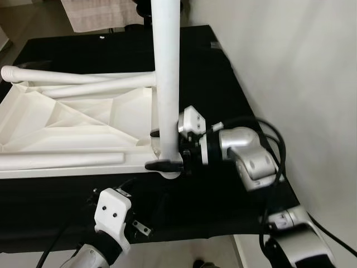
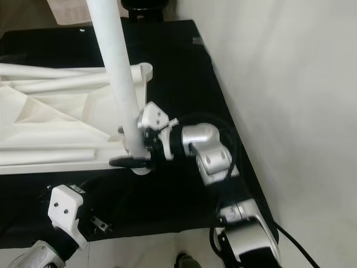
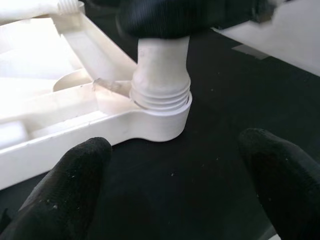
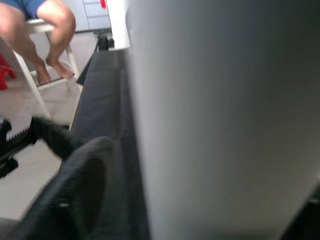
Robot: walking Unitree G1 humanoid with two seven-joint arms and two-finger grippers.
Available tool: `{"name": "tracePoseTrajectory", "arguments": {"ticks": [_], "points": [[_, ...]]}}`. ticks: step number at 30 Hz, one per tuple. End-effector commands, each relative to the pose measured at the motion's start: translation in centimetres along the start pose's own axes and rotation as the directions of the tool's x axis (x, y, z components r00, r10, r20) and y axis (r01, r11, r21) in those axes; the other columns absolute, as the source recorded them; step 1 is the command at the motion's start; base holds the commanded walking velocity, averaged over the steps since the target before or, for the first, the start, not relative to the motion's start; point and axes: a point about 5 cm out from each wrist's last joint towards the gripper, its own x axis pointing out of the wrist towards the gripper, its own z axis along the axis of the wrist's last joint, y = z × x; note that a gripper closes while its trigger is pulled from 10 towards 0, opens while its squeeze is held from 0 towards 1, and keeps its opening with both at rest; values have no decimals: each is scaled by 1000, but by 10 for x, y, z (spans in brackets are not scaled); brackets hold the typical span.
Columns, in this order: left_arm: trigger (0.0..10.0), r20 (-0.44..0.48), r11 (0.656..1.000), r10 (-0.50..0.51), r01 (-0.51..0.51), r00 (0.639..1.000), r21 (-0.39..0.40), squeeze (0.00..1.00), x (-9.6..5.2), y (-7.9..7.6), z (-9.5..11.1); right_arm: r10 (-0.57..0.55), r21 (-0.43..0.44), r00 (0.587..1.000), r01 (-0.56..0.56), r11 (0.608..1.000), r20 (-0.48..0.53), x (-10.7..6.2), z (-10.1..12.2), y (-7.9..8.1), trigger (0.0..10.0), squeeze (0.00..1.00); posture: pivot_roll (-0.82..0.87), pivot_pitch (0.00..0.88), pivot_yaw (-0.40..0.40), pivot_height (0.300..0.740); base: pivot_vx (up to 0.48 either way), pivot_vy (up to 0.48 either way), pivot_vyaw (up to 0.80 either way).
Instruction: Building children table
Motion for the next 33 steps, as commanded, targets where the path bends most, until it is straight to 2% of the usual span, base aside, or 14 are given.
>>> {"name": "tracePoseTrajectory", "arguments": {"ticks": [1, 12, 15, 16, 17, 18, 19, 20, 22, 23, 29, 30, 31, 33], "points": [[10000, -4, 1000, 9, -9, 1000, 6, 0, -3, -2, 0, 56, 20, 998, -56, 998, 19, 6, -2, 2, 0, 0, 50, 259, -40, 740, 0, 0, 0], [10000, -3, 1000, 5, -5, 1000, -2, 0, -4, -4, 1, 16, 71, 1000, -16, 997, 1, -14, -26, 9, 0, 0, 39, 268, -40, 740, 0, 0, 0], [10000, -2, 1000, 5, -5, 1000, -3, 0, -4, -4, 1, -137, 120, 990, 139, 983, -31, -24, -41, 19, 0, 0, 21, 274, -50, 740, 0, 0, 0], [10000, -2, 1000, 5, -5, 1000, -3, 0, -4, -4, 1, -137, 120, 990, 139, 983, -31, -24, -41, 19, 0, 0, 21, 274, -50, 740, 0, 0, 0], [10000, -3, 1000, 7, -7, 1000, -1, 0, -5, -1, 1, -406, 119, 906, 419, 900, -118, -20, -55, 31, 0, 0, 12, 264, -60, 740, 0, 0, 0], [10000, -4, 1000, 8, -8, 1000, 1, 0, -6, 0, 0, -701, 116, 675, 734, 669, -229, -26, -63, 37, 0, 0, 12, 264, -60, 740, 0, 0, 0], [10000, -4, 1000, 8, -8, 1000, 3, 0, -5, 1, 1, -792, 123, 534, 844, 523, -296, -23, -67, 60, 0, 0, -2, 274, -51, 740, 0, 0, 0], [10000, -4, 1000, 8, -8, 1000, 4, 0, -5, 2, 0, -826, 133, 456, 889, 438, -332, -22, -67, 74, 0, 0, 4, 270, -45, 740, 0, 0, 0], [10000, -6, 1000, 0, 0, 1000, 11, 0, -1, 3, -1, -807, 184, 492, 870, 456, -327, -4, -65, 85, 0, 0, 11, 248, -33, 740, 0, 0, 0], [10000, -6, 1000, 0, 0, 1000, 11, 0, -1, 3, -1, -807, 184, 492, 870, 456, -327, -4, -65, 85, 0, 0, 11, 248, -33, 740, 0, 0, 0], [10000, -2, 1000, 16, -16, 1000, 20, 0, 3, 8, -4, -770, 216, 560, 828, 517, -304, 14, -68, 72, 0, 0, 24, 218, -50, 740, 0, 0, 0], [10000, 1, 999, 25, -25, 1000, 24, 0, 3, 8, -4, -765, 233, 580, 814, 531, -282, 17, -67, 68, 10000, 0, 27, 214, -52, 740, 0, 0, 0], [10000, 1, 999, 25, -25, 1000, 24, 0, 3, 8, -4, -765, 233, 580, 814, 531, -282, 17, -67, 68, 10000, 0, 27, 214, -52, 740, 0, 0, 0], [10000, 5, 999, 39, -40, 999, 29, 0, 4, 10, -4, -732, 265, 634, 771, 578, -247, 21, -65, 64, 10000, 0, 22, 203, -47, 740, 0, 0, 0]]}}
